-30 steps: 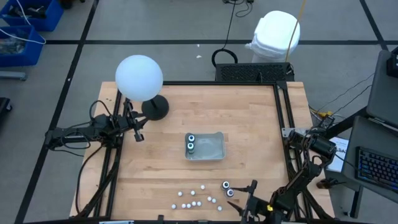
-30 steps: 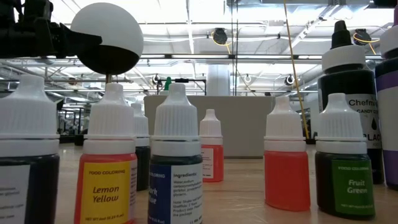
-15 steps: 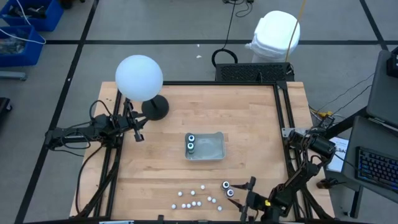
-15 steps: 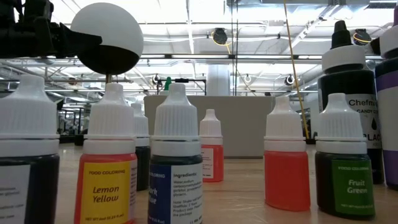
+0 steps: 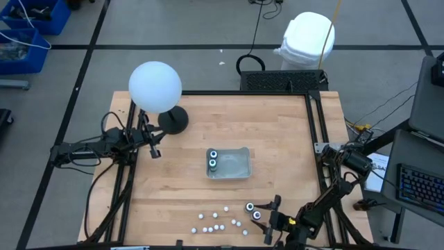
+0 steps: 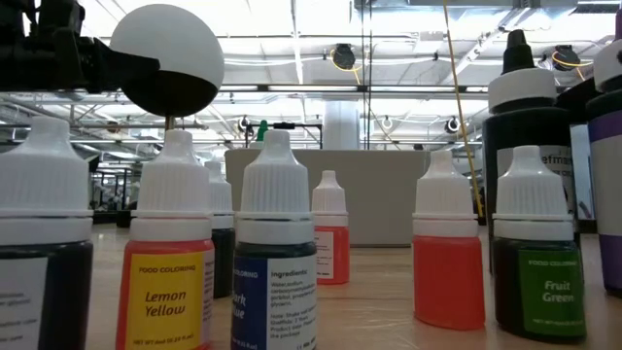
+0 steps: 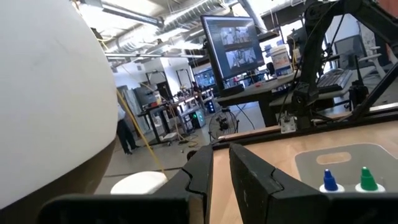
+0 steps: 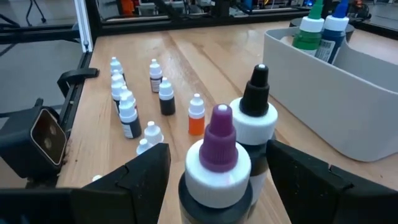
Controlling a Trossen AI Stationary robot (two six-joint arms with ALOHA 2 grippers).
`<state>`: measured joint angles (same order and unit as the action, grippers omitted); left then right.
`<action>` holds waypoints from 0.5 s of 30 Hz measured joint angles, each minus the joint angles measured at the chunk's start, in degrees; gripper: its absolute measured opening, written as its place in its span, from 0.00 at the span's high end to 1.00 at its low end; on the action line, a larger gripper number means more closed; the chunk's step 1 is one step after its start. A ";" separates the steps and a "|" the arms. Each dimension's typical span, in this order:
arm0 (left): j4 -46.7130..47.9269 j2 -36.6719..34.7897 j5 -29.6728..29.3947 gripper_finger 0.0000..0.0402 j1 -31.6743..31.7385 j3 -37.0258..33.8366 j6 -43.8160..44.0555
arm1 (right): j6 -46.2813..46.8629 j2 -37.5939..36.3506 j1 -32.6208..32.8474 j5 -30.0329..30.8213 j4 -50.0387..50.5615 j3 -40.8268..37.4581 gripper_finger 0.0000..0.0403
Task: Pick & Place food coloring
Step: Put the large violet food coloring bottle into the gray bin
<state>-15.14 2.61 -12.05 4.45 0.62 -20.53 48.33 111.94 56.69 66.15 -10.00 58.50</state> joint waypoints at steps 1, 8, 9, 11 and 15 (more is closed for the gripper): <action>0.03 0.00 0.00 0.84 0.00 0.00 0.00 | -0.02 0.00 0.00 0.00 -0.01 0.00 0.37; 0.00 0.00 0.00 0.84 0.00 0.00 -0.02 | -1.03 0.00 0.02 0.60 -0.14 0.00 0.45; 0.00 0.00 0.00 0.84 0.00 0.00 -0.01 | -1.15 0.00 0.03 1.04 -0.28 0.00 0.47; 0.00 0.00 0.00 0.84 0.01 0.00 -0.01 | -1.90 0.00 0.04 1.20 -0.65 0.00 0.50; 0.00 0.00 0.00 0.84 0.00 0.00 -0.02 | -2.51 0.00 0.02 -0.04 -1.18 0.00 0.57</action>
<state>-15.14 2.61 -12.05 4.45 0.62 -20.56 45.82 111.94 56.71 66.11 -11.18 58.50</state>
